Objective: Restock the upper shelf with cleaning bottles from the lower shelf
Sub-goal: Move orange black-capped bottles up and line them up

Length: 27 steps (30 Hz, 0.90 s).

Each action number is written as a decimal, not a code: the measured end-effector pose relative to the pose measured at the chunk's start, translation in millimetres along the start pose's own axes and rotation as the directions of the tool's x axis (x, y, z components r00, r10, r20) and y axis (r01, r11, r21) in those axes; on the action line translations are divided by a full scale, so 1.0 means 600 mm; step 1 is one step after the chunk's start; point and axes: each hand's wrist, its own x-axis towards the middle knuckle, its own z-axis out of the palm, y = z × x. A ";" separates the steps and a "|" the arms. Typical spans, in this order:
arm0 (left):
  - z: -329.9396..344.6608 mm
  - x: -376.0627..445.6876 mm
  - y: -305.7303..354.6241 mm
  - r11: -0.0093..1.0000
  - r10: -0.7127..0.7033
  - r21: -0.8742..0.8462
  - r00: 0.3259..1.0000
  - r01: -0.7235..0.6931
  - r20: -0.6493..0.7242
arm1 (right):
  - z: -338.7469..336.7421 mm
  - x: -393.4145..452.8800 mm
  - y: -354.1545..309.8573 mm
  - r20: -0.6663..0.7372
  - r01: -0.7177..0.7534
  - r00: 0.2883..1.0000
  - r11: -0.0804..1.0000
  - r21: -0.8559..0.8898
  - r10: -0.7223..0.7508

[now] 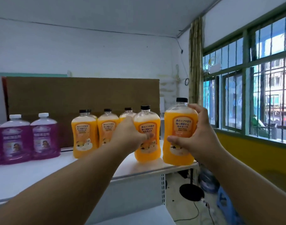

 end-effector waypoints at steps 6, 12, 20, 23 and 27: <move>0.062 0.082 -0.020 0.999 0.014 0.046 0.999 -0.016 0.050 | 0.016 0.051 0.079 -0.029 -0.019 0.999 0.999 -0.039 0.018; 0.064 0.089 -0.024 0.853 0.376 0.412 0.924 -0.319 -0.063 | 0.016 0.060 0.119 0.013 -0.020 1.000 1.000 0.004 0.020; 0.070 0.107 -0.001 0.652 0.510 0.641 0.860 -0.404 0.023 | 0.013 0.074 0.132 0.150 0.074 0.987 0.996 -0.048 -0.066; 0.085 0.128 -0.001 0.608 0.502 0.703 0.865 -0.369 0.020 | 0.013 0.083 0.136 0.158 0.093 0.985 0.988 -0.122 -0.073; 0.101 0.156 -0.008 0.587 0.475 0.733 0.880 -0.343 0.032 | 0.016 0.092 0.147 0.158 0.079 0.986 0.986 -0.148 -0.055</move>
